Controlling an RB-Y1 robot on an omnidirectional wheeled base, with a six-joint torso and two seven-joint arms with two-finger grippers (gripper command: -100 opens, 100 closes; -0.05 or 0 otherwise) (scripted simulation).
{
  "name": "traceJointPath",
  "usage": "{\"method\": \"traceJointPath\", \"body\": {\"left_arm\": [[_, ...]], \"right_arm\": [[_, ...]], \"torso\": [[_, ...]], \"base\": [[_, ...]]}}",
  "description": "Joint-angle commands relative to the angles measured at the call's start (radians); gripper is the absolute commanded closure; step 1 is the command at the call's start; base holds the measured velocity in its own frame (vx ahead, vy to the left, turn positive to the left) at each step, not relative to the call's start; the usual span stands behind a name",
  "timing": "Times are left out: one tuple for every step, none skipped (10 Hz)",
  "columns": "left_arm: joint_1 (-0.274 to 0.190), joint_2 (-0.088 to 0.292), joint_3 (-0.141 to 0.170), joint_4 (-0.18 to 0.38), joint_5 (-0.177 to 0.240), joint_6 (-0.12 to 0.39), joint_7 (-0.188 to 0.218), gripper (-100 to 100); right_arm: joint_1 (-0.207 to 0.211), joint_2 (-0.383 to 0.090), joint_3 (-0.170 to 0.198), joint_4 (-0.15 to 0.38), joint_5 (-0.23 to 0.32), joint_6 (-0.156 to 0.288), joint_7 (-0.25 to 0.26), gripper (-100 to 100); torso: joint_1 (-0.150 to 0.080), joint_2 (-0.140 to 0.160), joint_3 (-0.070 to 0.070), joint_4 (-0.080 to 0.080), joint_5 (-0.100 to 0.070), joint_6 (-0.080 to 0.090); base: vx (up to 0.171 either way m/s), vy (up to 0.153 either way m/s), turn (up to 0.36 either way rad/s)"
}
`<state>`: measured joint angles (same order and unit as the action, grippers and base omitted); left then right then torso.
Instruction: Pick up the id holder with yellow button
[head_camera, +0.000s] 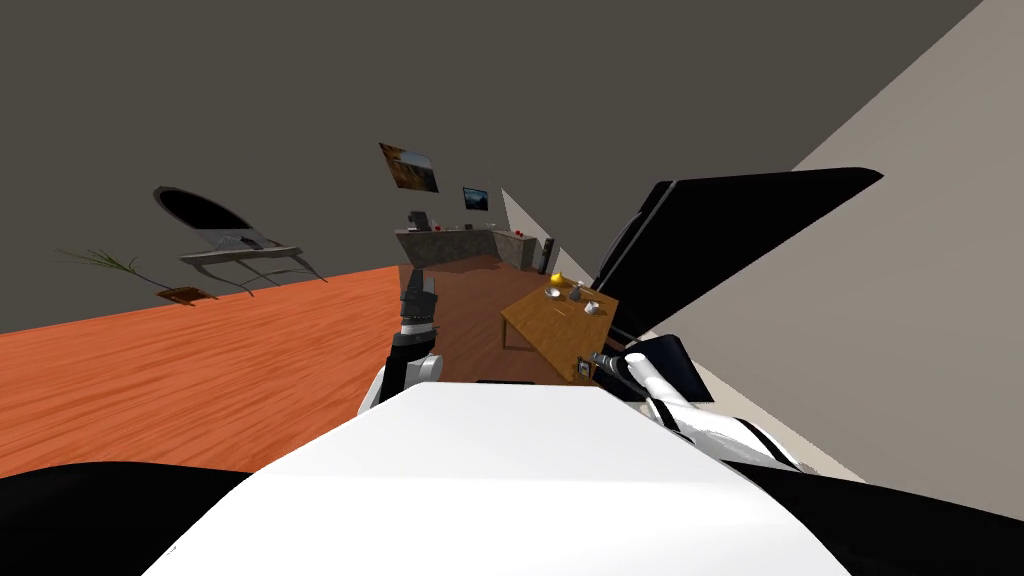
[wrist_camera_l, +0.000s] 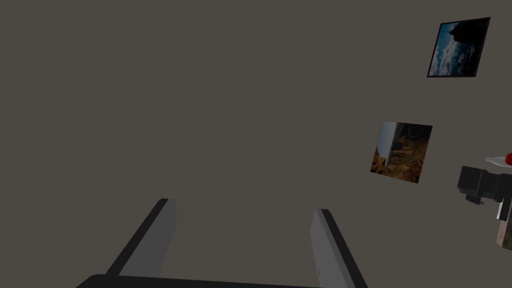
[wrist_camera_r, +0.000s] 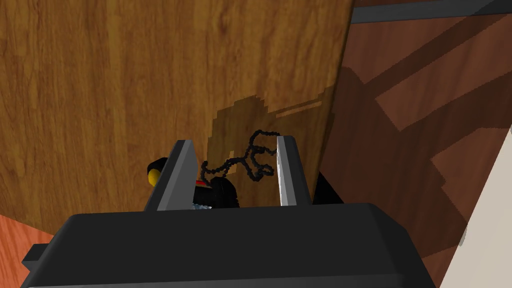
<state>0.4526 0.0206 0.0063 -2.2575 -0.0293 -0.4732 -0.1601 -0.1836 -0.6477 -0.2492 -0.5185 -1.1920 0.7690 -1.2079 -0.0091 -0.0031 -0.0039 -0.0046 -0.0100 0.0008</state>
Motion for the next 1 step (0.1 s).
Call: {"method": "traceJointPath", "body": {"left_arm": [[0.000,0.000,0.000,0.000,0.000,0.000,0.000,0]], "right_arm": [[0.000,0.000,0.000,0.000,0.000,0.000,0.000,0]], "torso": [[0.000,0.000,0.000,0.000,0.000,0.000]], "base": [[-0.007,0.002,-0.002]]}}
